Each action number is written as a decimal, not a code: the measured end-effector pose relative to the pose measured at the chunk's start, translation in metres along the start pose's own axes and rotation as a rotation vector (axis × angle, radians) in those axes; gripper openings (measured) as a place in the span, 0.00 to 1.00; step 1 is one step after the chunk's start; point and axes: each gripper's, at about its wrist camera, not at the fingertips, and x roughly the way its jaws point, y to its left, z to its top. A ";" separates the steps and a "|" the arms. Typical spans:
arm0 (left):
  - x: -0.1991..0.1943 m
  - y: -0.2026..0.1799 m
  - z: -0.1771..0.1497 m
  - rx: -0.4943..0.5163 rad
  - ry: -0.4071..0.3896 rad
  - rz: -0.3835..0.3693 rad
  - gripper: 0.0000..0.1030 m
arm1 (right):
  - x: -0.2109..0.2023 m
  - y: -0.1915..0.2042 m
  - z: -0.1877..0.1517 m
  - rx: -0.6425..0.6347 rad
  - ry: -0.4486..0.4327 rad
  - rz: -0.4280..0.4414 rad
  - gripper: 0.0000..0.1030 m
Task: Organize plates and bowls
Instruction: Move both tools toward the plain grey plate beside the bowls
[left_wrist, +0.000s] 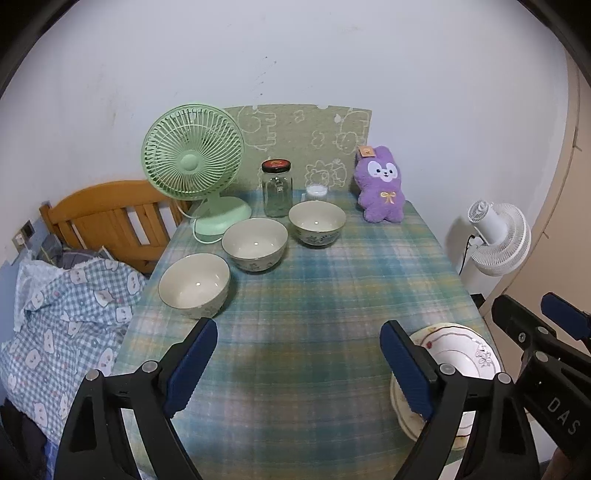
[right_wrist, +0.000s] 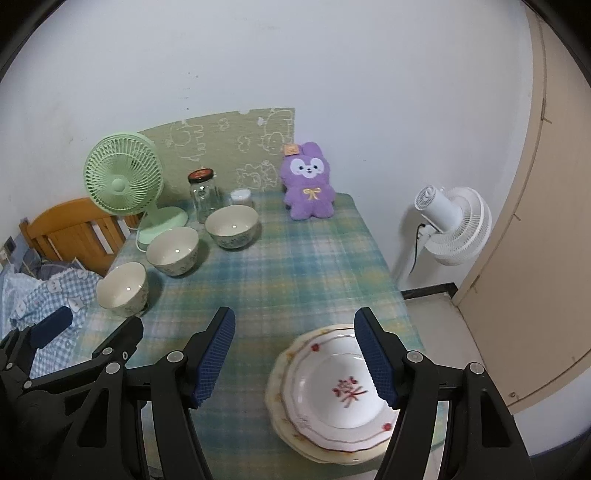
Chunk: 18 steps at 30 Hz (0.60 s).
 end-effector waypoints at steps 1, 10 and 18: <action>0.001 0.005 0.001 0.002 0.000 -0.002 0.88 | 0.001 0.006 0.000 0.003 0.000 0.003 0.68; 0.015 0.054 0.007 0.010 -0.013 0.014 0.87 | 0.016 0.058 0.002 -0.002 -0.008 0.003 0.68; 0.035 0.088 0.010 0.025 -0.006 0.012 0.84 | 0.033 0.098 0.002 0.002 -0.005 0.007 0.68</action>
